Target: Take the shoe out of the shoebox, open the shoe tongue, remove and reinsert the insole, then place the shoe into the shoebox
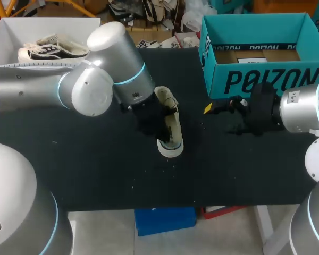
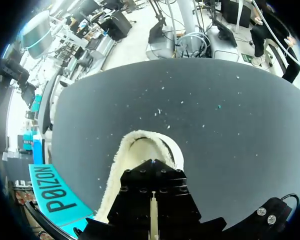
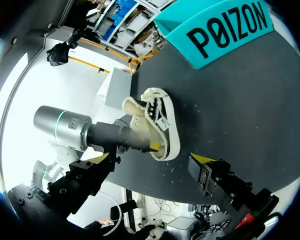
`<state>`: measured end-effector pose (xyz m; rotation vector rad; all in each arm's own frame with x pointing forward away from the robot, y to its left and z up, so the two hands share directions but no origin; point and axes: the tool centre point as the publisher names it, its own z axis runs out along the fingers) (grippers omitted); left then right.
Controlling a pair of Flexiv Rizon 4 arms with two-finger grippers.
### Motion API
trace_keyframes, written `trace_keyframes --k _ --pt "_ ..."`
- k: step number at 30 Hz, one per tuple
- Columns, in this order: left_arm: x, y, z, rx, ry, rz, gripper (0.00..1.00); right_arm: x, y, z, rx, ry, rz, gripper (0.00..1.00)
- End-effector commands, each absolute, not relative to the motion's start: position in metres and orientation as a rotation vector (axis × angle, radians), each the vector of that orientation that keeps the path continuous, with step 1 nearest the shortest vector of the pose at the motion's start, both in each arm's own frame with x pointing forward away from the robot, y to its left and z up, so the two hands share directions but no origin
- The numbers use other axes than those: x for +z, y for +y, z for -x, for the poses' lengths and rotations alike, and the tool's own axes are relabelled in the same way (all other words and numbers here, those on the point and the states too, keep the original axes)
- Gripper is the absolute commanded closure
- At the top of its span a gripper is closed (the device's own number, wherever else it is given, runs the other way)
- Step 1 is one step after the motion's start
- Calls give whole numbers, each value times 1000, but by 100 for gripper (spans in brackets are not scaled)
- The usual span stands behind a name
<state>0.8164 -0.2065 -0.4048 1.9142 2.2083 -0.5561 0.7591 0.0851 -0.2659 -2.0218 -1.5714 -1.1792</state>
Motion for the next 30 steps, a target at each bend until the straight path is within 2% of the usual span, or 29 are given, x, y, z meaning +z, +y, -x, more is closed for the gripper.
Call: trace_keyframes --k 1,4,12,18,30 --pt "-412 -217 -822 -526 2229 -1941 100 -266 85 -759 -1177 -1571 2022 0" --pt "-397 -215 -823 -591 2191 -1890 100 -266 85 -759 -1177 -1571 2022 0" --pt "-341 -187 -832 -1145 2000 -1537 100 -266 85 -759 -1177 -1571 2022 0" --pt "-321 -165 -846 -1341 1906 -1297 100 -266 85 -759 -1177 -1571 2022 0" --pt "-306 -112 -896 -1169 1943 -972 100 -266 85 -759 -1177 -1571 2022 0"
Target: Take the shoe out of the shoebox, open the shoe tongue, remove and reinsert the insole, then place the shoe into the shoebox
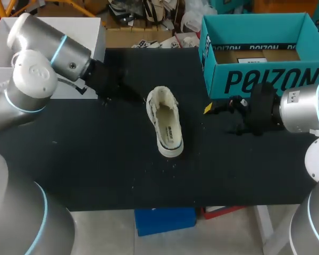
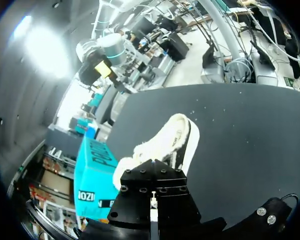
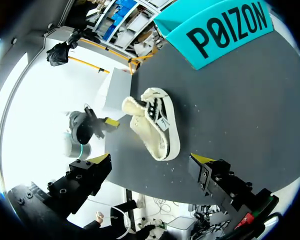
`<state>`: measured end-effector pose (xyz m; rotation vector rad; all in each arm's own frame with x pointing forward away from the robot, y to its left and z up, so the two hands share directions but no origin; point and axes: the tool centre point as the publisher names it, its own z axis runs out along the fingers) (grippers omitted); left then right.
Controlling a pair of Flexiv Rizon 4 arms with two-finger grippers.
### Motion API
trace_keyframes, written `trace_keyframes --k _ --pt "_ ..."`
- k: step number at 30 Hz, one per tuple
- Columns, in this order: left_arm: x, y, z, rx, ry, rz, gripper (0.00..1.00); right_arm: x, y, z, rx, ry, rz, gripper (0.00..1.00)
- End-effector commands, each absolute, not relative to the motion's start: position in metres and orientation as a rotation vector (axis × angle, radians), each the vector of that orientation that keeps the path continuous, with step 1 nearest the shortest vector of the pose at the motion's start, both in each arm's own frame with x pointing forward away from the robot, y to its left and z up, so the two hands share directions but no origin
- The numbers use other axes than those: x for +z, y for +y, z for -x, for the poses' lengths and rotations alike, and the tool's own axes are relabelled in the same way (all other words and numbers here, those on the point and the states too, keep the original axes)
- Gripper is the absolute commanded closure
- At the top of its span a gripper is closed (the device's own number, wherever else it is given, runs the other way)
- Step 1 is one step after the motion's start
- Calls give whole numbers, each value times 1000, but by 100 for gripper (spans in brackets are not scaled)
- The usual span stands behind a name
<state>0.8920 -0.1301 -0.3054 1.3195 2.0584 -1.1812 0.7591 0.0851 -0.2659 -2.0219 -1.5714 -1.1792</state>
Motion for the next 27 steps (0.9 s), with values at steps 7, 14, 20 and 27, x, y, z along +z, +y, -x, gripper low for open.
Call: trace_keyframes --k 7,14,20,27 --pt "-303 -119 -934 -1025 1991 -986 100 -266 85 -759 -1177 -1571 2022 0" --pt "-316 -145 -959 -908 2059 -1087 100 -266 85 -759 -1177 -1571 2022 0" --pt "-333 -163 -960 -928 2086 -1139 100 -266 85 -759 -1177 -1571 2022 0" --pt "-335 -172 -939 -950 2063 -1231 100 -266 85 -759 -1177 -1571 2022 0"
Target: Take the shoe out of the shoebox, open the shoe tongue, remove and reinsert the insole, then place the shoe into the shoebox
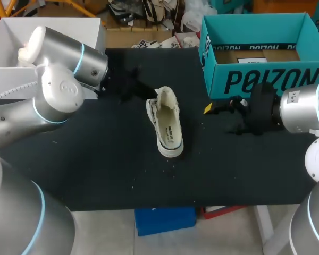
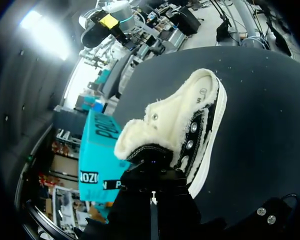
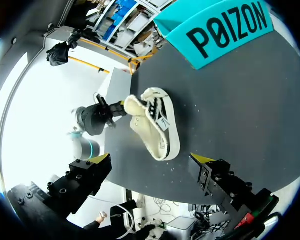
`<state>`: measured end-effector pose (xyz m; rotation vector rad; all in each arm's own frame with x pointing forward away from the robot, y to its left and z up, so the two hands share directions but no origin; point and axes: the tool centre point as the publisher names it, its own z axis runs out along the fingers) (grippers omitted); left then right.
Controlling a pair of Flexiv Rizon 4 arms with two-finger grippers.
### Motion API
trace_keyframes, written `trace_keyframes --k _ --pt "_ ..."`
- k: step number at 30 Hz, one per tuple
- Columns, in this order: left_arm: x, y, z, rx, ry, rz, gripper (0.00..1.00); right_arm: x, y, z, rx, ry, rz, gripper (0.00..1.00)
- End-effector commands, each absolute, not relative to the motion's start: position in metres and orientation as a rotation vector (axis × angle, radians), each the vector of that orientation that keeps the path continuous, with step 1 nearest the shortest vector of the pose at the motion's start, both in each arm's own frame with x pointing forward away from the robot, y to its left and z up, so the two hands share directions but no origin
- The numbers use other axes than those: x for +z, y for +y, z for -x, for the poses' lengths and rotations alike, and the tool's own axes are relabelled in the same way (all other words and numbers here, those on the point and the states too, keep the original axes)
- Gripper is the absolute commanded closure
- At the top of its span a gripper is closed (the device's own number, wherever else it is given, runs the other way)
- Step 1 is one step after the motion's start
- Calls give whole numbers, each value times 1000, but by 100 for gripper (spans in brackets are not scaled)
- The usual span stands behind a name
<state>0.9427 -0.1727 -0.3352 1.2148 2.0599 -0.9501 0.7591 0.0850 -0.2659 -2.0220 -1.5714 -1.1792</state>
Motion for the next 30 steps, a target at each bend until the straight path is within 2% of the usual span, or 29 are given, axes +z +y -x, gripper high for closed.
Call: trace_keyframes --k 1,8,13,19,30 --pt "-335 -172 -934 -966 2058 -1239 100 -266 85 -759 -1177 -1571 2022 0" --pt "-340 -167 -895 -966 2057 -1459 100 -266 85 -759 -1177 -1571 2022 0" --pt "-318 -151 -891 -955 2012 -1511 100 -266 85 -759 -1177 -1571 2022 0" --pt "-291 -145 -909 -893 1951 -1494 100 -266 85 -759 -1177 -1571 2022 0" --pt "-307 -170 -960 -813 2028 -1366 100 -266 85 -759 -1177 -1571 2022 0"
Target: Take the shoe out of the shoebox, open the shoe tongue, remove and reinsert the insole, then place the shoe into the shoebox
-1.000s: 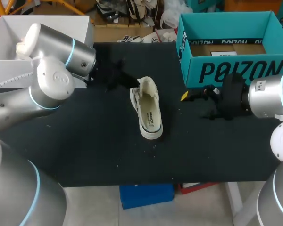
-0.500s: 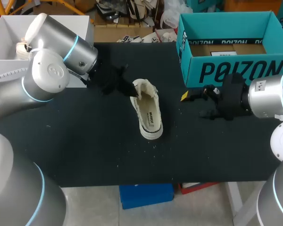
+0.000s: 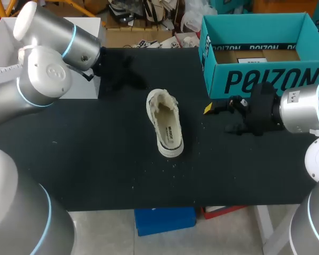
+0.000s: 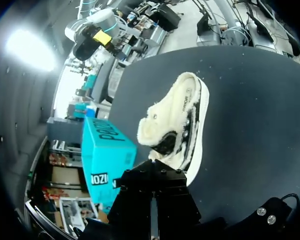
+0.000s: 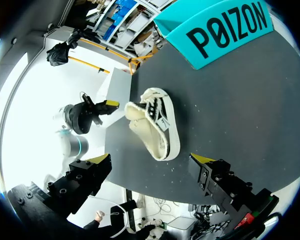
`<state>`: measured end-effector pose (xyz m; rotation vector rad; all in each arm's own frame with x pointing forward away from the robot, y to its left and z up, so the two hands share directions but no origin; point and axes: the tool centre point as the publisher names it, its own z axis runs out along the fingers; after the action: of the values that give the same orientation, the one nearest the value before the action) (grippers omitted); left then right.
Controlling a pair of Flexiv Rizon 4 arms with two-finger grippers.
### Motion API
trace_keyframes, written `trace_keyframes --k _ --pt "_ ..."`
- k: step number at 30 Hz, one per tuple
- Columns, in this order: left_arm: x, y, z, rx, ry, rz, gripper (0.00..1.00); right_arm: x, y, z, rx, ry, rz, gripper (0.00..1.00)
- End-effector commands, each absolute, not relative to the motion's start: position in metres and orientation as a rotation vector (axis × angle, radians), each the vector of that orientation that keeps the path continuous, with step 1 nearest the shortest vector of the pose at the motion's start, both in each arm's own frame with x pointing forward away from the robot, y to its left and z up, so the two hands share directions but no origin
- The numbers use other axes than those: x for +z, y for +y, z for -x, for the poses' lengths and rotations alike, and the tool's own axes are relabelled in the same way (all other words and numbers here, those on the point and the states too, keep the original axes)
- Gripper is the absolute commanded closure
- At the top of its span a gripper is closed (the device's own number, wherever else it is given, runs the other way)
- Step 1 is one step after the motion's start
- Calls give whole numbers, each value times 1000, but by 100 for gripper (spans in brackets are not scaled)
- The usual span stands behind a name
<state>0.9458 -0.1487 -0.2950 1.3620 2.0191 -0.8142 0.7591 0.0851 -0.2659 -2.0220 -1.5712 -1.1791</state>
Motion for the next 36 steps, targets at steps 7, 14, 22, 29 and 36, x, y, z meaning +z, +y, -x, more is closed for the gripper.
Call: trace_keyframes --k 7,14,22,29,36 --pt "-314 -191 -970 -848 2030 -1403 100 -266 85 -759 -1177 -1571 2022 0" --pt "-328 -205 -953 -927 2020 -1487 100 -266 85 -759 -1177 -1571 2022 0" --pt "-345 -205 -921 -978 2041 -1521 100 -266 85 -759 -1177 -1571 2022 0" --pt "-341 -207 -915 -984 2033 -1524 100 -266 85 -759 -1177 -1571 2022 0" --pt "-308 -187 -912 -900 2022 -1572 100 -266 85 -759 -1177 -1571 2022 0"
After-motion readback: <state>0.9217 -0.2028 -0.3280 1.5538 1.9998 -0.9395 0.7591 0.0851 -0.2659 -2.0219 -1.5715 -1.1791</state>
